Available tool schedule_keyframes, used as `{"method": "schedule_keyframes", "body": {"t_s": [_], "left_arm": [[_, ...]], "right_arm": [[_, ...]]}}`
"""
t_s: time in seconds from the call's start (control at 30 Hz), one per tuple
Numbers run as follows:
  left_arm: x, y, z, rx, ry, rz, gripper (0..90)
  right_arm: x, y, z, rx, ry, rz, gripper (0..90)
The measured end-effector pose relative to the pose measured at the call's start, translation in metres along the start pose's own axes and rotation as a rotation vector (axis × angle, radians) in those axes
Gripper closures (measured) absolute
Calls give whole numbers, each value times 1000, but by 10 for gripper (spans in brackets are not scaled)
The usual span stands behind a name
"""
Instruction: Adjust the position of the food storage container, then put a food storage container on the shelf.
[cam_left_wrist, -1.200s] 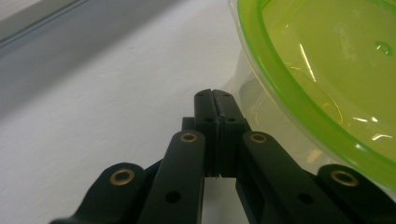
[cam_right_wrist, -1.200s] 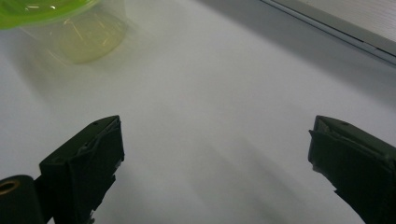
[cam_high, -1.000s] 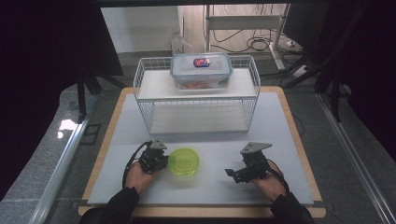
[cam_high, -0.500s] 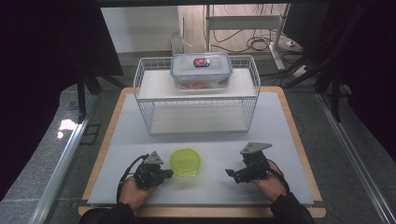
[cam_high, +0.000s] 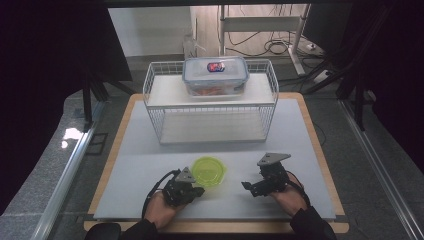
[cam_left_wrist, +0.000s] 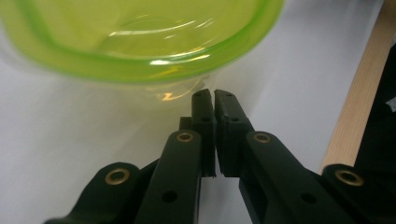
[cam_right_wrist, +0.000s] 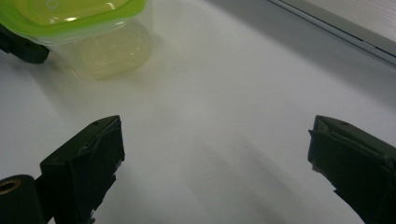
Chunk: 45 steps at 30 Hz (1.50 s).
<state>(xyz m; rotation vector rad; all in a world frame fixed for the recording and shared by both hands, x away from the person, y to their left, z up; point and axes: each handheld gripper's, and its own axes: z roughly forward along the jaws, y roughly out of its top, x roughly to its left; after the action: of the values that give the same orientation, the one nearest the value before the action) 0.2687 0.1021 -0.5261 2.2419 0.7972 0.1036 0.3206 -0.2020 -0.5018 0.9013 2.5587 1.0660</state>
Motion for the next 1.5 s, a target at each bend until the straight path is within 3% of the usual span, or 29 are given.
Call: {"method": "schedule_keyframes", "body": {"t_s": [0.3,0.47,0.7,0.73,0.83,0.87,0.97,1.1,1.3,1.5], "left_arm": [[-11,21,22,-13,-23,41,862],[-14,20,20,-2,-18,53,826],[-23,12,1,-7,54,116,670],[-23,6,-7,-12,80,123,639],[-21,0,-15,-24,103,117,591],[-17,-5,-22,-40,119,99,514],[-8,-12,-33,-73,139,65,408],[1,-19,-43,-96,158,48,277],[15,-35,-60,-125,201,4,150],[22,-41,-65,-157,228,-17,66]], "right_arm": [[-1,0,0,0,3,7,34],[-2,-1,0,-4,2,17,33],[-3,0,-2,-31,-11,26,33],[-3,0,-3,-42,-11,26,33],[-4,0,-3,-47,-12,28,33],[-4,0,-3,-46,-12,31,33],[-4,0,-2,-40,-8,39,32],[-4,0,-2,-38,-1,40,32],[-4,0,-2,-46,4,42,33],[-4,1,-4,-71,-2,56,30]]}}
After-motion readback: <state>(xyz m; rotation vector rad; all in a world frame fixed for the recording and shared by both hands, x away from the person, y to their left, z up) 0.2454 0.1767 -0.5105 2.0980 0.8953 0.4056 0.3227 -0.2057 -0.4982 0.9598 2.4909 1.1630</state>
